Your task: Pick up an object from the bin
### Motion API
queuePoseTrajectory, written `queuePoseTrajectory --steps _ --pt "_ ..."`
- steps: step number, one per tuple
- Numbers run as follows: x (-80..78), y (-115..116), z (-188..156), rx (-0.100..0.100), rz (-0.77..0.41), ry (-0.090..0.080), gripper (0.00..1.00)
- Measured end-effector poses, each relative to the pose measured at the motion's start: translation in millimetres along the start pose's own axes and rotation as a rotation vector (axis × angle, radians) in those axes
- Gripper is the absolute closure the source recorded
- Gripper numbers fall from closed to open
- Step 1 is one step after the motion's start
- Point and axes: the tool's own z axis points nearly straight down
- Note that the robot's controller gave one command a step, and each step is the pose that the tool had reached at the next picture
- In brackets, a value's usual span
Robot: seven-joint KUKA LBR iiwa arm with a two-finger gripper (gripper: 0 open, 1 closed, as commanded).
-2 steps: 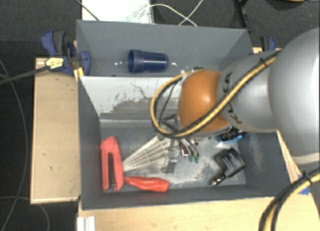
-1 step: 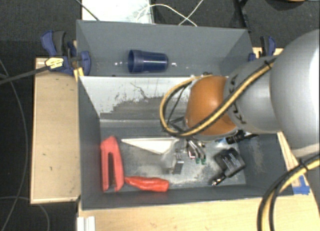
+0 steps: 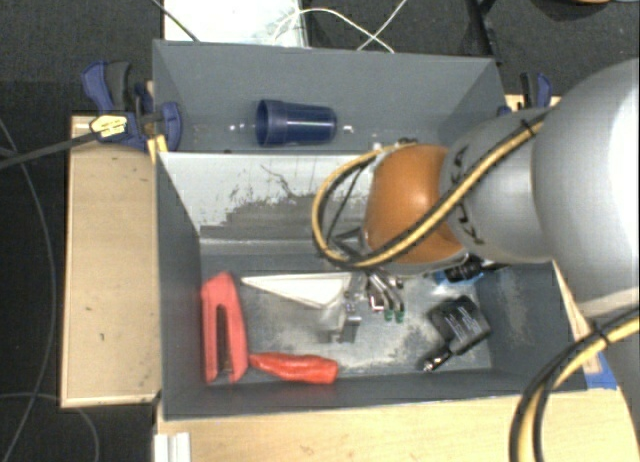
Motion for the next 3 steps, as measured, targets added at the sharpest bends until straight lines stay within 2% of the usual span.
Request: queuePoseTrajectory --steps 1,2,3 --pt "31.7 -2 0 0.001 -0.150 0.002 0.00" --pt "5.2 -8 -68 -0.002 -0.024 -0.011 0.00" --pt "27.1 -10 -55 0.000 -0.151 0.004 0.00"
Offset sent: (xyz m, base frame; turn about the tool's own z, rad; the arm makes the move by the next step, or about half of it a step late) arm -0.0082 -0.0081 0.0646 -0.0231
